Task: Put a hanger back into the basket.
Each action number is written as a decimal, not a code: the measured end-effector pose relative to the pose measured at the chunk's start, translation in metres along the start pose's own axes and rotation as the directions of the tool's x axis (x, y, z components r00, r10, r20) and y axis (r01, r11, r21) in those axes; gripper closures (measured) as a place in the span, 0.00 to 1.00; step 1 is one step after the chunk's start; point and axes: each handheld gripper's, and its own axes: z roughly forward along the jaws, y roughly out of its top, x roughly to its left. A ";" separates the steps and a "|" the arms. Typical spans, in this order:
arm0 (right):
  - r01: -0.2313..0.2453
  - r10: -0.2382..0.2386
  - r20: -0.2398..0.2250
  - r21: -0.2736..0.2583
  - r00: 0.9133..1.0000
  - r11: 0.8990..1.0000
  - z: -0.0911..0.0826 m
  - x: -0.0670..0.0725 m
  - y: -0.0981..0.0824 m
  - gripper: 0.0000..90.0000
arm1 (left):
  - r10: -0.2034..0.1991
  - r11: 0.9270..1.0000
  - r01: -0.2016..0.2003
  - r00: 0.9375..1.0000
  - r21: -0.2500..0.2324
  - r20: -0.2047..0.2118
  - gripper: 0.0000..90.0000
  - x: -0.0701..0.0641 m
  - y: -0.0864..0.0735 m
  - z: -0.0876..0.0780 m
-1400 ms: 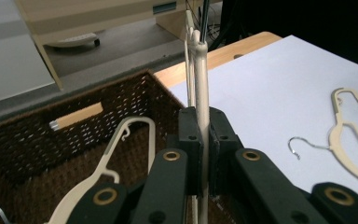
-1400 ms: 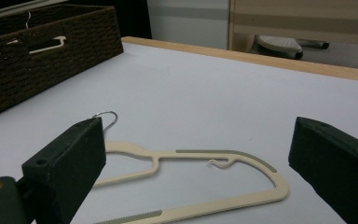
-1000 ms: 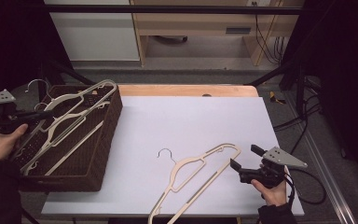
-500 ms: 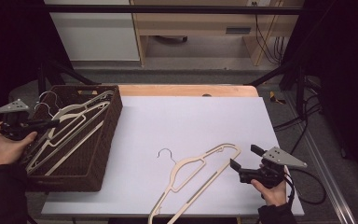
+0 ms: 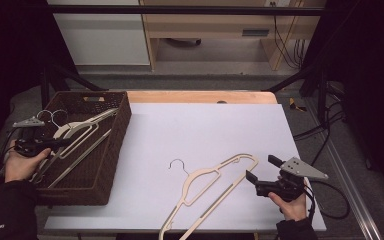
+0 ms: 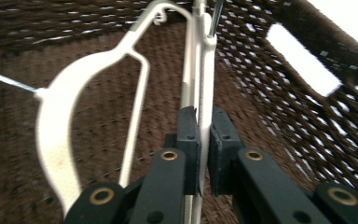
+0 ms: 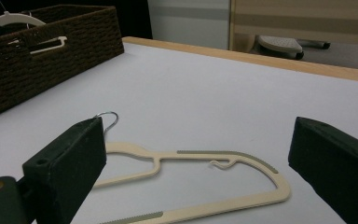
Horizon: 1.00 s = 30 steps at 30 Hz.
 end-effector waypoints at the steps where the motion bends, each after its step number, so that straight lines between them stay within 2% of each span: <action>1: 0.000 0.000 -0.003 0.001 1.000 1.000 0.000 0.000 0.000 0.05 | -0.013 1.000 0.013 1.000 0.012 -0.023 0.88 0.001 0.000 0.001; 3: 0.003 -0.003 -0.005 0.003 1.000 1.000 0.001 0.001 0.000 0.05 | -0.042 0.999 0.044 0.996 0.025 -0.079 0.75 0.003 -0.002 0.000; 5: 0.004 -0.004 -0.007 0.004 1.000 1.000 0.001 0.001 0.000 0.05 | -0.066 0.997 0.068 0.993 0.020 -0.098 0.71 0.005 -0.004 -0.002; 6: 0.003 -0.003 -0.006 0.005 1.000 1.000 0.002 0.001 0.000 0.05 | -0.084 0.996 0.085 0.989 0.009 -0.119 0.68 0.006 -0.005 -0.005; 9: 0.005 -0.005 -0.008 0.006 1.000 1.000 0.002 0.001 0.000 0.05 | -0.109 0.994 0.107 0.984 -0.022 -0.140 0.66 0.008 -0.008 -0.014; 10: 0.002 -0.002 -0.006 0.004 1.000 1.000 0.003 0.002 0.001 0.05 | -0.108 0.994 0.104 0.985 -0.033 -0.137 0.65 0.008 -0.008 -0.018; 12: 0.005 -0.005 -0.009 0.003 1.000 1.000 0.003 0.003 0.001 0.05 | -0.131 0.989 0.121 0.984 -0.088 -0.119 0.64 0.005 -0.008 -0.029; 15: 0.006 -0.006 -0.010 0.004 1.000 1.000 0.004 0.004 0.002 0.05 | -0.133 0.981 0.118 0.987 -0.154 -0.089 0.62 -0.001 -0.005 -0.043; 19: 0.007 -0.007 -0.014 0.003 1.000 1.000 0.005 0.005 0.003 0.05 | -0.123 0.962 0.106 0.991 -0.254 -0.055 0.53 -0.014 0.000 -0.060; 21: 0.009 -0.009 -0.022 0.003 1.000 1.000 0.006 0.006 0.004 0.05 | -0.118 0.948 0.098 0.992 -0.302 -0.045 0.49 -0.023 0.003 -0.068; 24: 0.012 -0.012 -0.020 -0.001 1.000 1.000 0.007 0.007 0.007 0.05 | -0.108 0.923 0.091 0.994 -0.374 -0.026 0.39 -0.036 0.006 -0.075; 26: 0.010 -0.010 -0.021 0.001 1.000 1.000 0.008 0.008 0.008 0.05 | -0.097 0.903 0.085 0.995 -0.421 -0.008 0.33 -0.049 0.007 -0.078; 28: 0.012 -0.012 -0.024 0.001 1.000 1.000 0.010 0.008 0.010 0.05 | -0.074 0.889 0.063 0.997 -0.454 -0.006 0.26 -0.062 0.008 -0.078; 30: 0.010 -0.009 -0.019 0.002 1.000 1.000 0.011 0.009 0.011 0.05 | -0.056 0.885 0.051 0.998 -0.463 0.002 0.21 -0.075 0.009 -0.075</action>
